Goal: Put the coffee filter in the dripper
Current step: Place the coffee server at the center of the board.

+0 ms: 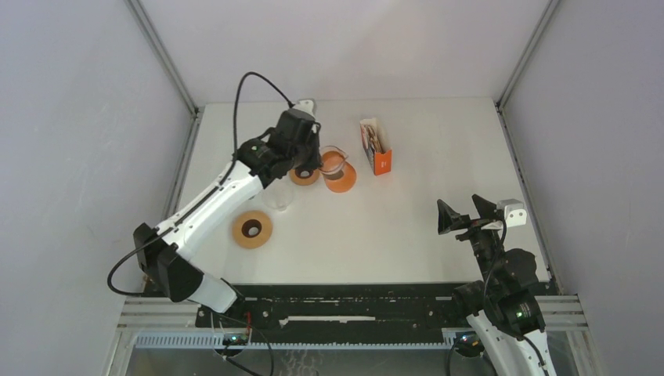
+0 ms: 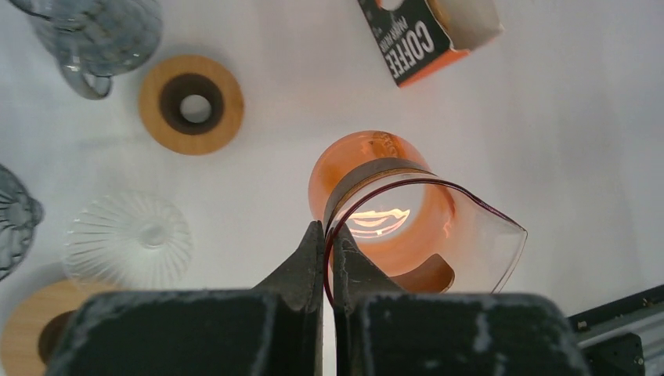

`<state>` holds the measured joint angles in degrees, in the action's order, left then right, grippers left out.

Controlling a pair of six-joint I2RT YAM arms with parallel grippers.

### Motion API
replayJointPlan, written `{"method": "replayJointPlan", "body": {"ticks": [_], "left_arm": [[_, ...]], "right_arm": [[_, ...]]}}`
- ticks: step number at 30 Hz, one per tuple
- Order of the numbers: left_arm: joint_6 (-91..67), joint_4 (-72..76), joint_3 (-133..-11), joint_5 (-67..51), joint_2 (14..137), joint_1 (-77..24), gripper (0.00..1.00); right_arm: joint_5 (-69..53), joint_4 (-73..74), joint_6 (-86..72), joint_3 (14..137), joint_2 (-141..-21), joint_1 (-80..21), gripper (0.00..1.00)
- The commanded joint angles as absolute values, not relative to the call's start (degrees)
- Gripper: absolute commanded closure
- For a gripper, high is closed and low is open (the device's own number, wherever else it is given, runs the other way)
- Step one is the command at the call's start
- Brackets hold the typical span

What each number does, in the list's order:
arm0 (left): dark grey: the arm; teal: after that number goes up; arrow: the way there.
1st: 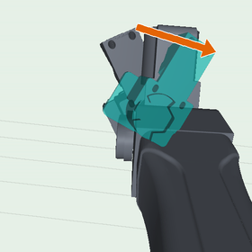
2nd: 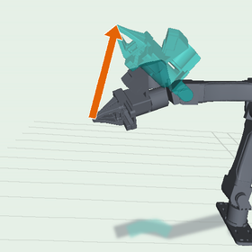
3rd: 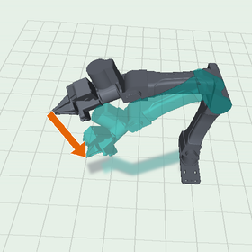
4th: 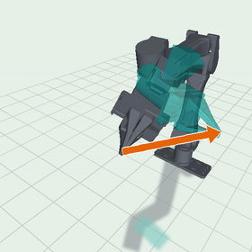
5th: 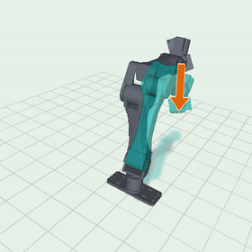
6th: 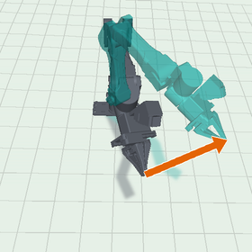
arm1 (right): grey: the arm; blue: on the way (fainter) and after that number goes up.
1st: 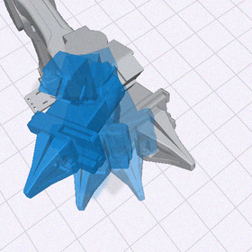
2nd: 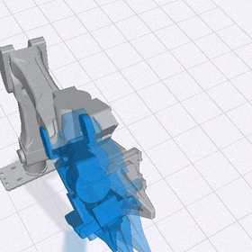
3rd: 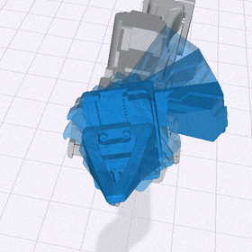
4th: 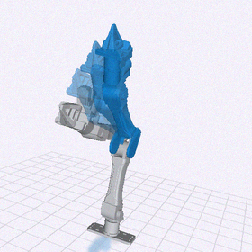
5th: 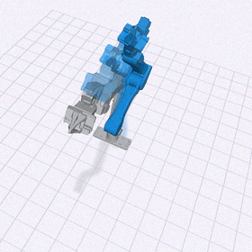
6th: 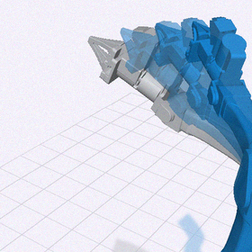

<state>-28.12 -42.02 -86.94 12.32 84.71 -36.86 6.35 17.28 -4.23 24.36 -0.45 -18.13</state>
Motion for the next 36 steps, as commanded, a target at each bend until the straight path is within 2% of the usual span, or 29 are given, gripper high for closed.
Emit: {"method": "replayJointPlan", "body": {"ticks": [1,12,29,36], "left_arm": [[-31.29,-37.62,-87.93,15.84,87.07,-41.64,1.0],[-32.78,-37.06,-92.64,15.82,97.92,-50.96,1.0],[-33.2,-36.12,-100.88,13.21,110.87,-56.55,1.0],[-34.27,-37.75,-103.4,14.91,113.66,-57.47,0.96]], "right_arm": [[6.62,14.99,-4.66,24.59,4.97,-18.7,0.0],[7.01,15.07,-4.67,24.72,5.0,-18.97,0.0],[6.86,15.14,-4.66,24.69,4.92,-18.98,0.0],[6.83,15.12,-4.75,24.78,5.03,-19.0,0.0]]}}
